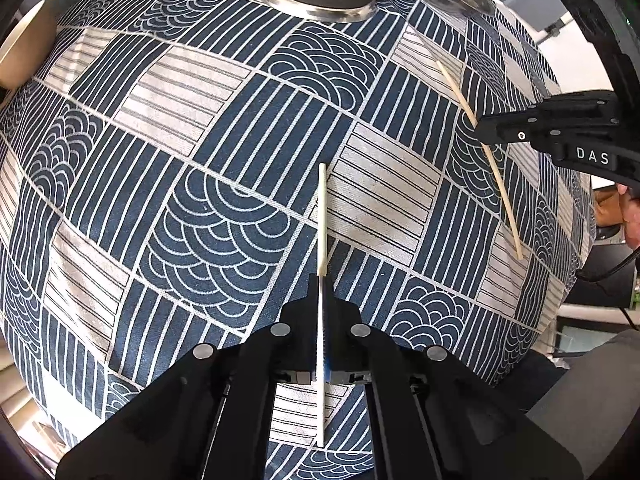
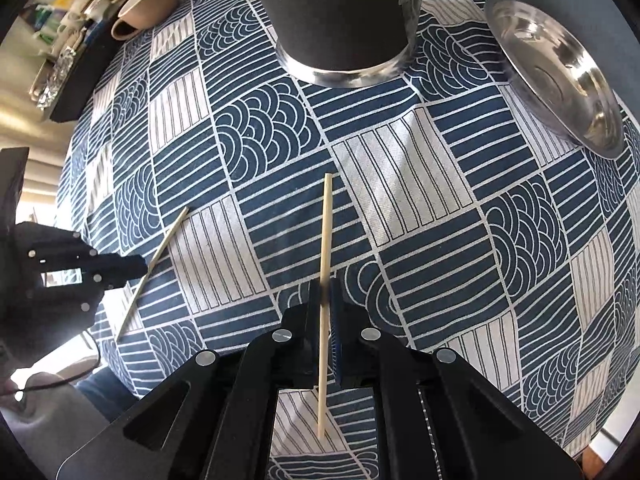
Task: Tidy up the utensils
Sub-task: 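Hold the chopsticks in both grippers and lift them from the cloth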
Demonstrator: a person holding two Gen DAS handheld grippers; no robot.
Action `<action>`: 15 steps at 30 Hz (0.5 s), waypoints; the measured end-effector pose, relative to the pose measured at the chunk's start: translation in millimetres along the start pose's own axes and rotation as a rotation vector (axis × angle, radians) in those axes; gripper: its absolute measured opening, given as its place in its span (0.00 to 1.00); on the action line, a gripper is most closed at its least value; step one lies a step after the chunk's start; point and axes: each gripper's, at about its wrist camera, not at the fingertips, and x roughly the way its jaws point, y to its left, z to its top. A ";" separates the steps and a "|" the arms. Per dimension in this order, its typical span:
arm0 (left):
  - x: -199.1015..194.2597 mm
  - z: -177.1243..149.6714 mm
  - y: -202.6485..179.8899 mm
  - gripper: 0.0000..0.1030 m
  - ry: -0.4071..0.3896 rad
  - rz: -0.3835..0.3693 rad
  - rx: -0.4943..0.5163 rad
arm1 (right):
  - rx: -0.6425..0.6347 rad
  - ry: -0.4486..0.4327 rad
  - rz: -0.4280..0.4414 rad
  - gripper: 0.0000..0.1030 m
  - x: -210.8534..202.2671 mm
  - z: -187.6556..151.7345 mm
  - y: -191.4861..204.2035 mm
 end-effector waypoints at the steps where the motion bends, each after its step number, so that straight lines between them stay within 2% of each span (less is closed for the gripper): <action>1: 3.1 3.9 -5.5 0.04 0.003 0.010 0.003 | -0.001 0.003 -0.004 0.04 0.6 -0.4 -0.6; 12: 9.3 11.2 -15.4 0.14 0.029 0.014 0.014 | 0.009 0.009 -0.003 0.04 7.7 -0.9 2.4; 14: 9.8 10.4 -18.3 0.17 0.028 0.026 0.030 | 0.010 0.009 0.001 0.04 11.2 2.1 7.3; 15: 10.0 10.6 -20.6 0.23 0.029 0.017 0.035 | 0.008 0.010 0.000 0.04 10.8 1.7 7.0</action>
